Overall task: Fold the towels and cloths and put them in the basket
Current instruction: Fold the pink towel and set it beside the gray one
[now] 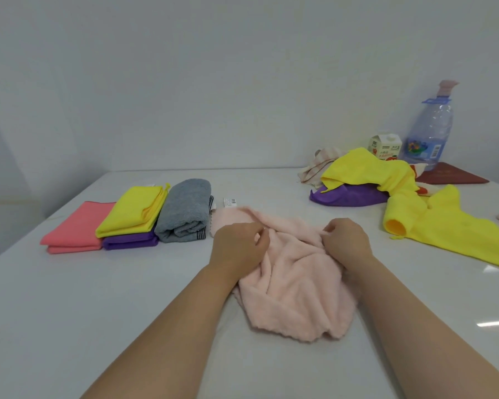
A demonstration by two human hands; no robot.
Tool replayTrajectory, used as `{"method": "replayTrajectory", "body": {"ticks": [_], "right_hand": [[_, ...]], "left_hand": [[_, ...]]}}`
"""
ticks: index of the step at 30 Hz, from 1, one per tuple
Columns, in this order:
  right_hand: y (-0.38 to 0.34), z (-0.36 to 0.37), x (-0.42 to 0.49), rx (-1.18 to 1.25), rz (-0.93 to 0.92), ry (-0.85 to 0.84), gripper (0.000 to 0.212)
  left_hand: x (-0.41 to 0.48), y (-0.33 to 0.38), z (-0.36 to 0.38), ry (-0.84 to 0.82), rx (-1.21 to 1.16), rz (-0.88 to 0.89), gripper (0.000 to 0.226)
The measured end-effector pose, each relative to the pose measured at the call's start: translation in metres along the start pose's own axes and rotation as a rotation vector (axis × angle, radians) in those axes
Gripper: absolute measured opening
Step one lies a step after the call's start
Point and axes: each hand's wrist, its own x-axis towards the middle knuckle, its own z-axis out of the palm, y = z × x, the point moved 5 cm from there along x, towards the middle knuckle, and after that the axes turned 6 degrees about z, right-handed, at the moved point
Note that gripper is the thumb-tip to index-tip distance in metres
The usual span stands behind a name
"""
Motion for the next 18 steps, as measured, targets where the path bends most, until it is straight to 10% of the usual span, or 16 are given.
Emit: {"method": "replayTrajectory", "body": {"ticks": [6, 11, 18], "right_hand": [[0.023, -0.053, -0.012, 0.562, 0.121, 0.614, 0.029], [0.015, -0.007, 0.001, 0.064, 0.107, 0.024, 0.043], [0.004, -0.004, -0.003, -0.205, 0.011, -0.023, 0.042]], "left_hand": [[-0.003, -0.016, 0.023, -0.296, -0.069, -0.037, 0.036], [0.006, -0.015, 0.001, -0.172, 0.056, -0.184, 0.039], [0.002, -0.034, 0.009, -0.339, 0.154, -0.376, 0.042]]}}
